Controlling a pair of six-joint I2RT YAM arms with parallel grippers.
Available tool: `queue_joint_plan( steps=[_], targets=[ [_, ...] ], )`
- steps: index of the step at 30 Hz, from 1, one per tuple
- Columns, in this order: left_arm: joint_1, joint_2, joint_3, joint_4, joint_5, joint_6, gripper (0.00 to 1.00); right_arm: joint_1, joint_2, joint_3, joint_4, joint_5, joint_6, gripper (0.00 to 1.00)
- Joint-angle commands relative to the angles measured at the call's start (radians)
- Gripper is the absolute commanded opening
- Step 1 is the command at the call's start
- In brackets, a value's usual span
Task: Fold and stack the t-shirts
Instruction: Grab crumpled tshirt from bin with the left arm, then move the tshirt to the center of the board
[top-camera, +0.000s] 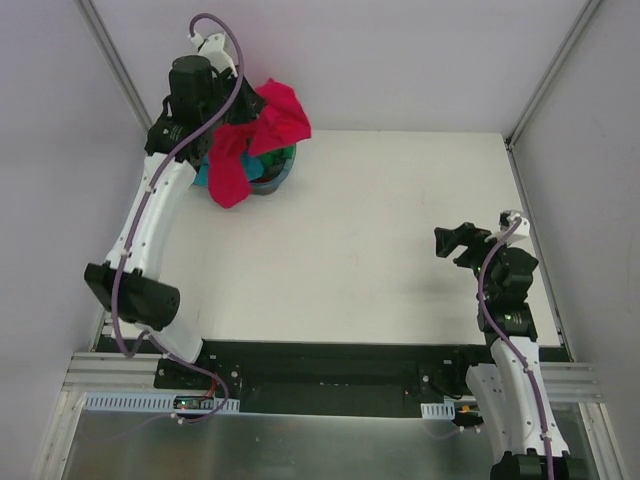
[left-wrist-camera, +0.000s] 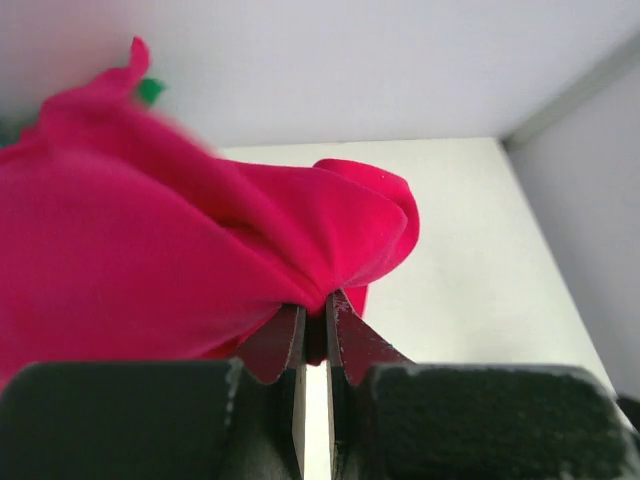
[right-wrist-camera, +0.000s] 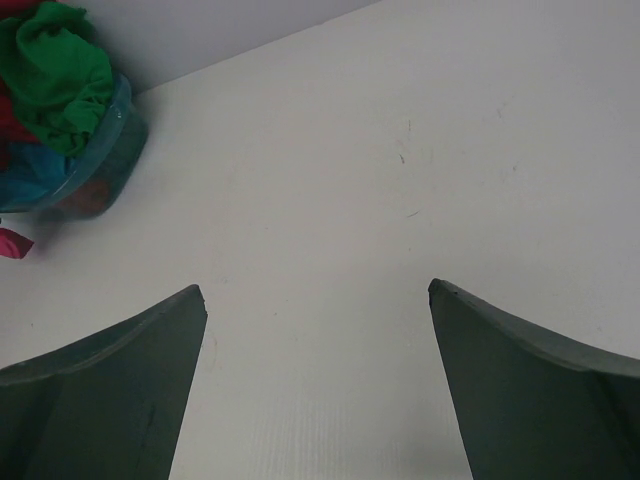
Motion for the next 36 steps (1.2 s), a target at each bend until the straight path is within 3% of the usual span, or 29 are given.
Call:
queue_joint_plan(
  steps=[1,10,14,19,21,24,28,29,31,33,35,36],
  targets=[
    [-0.139,-0.191,-0.01,0.056,0.071,0.103,0.0,-0.005,-0.029,0.016,0.016,-0.023,-0.012,0.96],
    [-0.271,-0.225,0.113,0.114,0.429,0.005,0.0,-0.005,-0.074,0.016,-0.013,0.046,-0.006,0.95],
    [-0.347,-0.181,0.187,0.12,0.465,0.005,0.0,-0.005,-0.097,0.011,-0.025,0.092,-0.004,0.95],
    [-0.367,-0.132,0.196,0.148,0.482,-0.059,0.0,-0.005,-0.109,0.013,-0.046,0.133,-0.007,0.96],
    [-0.368,-0.139,0.133,0.153,0.486,-0.075,0.0,-0.005,-0.107,0.016,-0.056,0.149,-0.009,0.95],
    [-0.366,-0.208,-0.099,0.174,0.424,-0.081,0.0,-0.005,-0.094,0.023,-0.069,0.159,-0.009,0.96],
    [-0.354,-0.364,-0.503,0.182,0.105,-0.122,0.0,-0.005,-0.032,0.049,-0.115,0.147,-0.024,0.96],
    [-0.34,-0.403,-0.614,0.182,-0.02,-0.148,0.05,-0.005,-0.006,0.066,-0.137,0.132,-0.033,0.96],
    [-0.29,-0.495,-0.84,0.17,-0.246,-0.239,0.33,-0.005,0.05,0.112,-0.192,0.1,-0.038,0.95],
    [-0.208,-0.585,-0.989,0.147,-0.264,-0.297,0.81,-0.005,0.119,0.154,-0.223,0.034,-0.056,0.96],
    [-0.147,-0.682,-1.069,0.128,-0.288,-0.319,0.99,-0.003,0.187,0.187,-0.243,-0.037,-0.04,0.95],
    [-0.141,-0.719,-1.088,0.121,-0.319,-0.311,0.99,-0.002,0.218,0.198,-0.243,-0.054,-0.032,0.96]
  ],
)
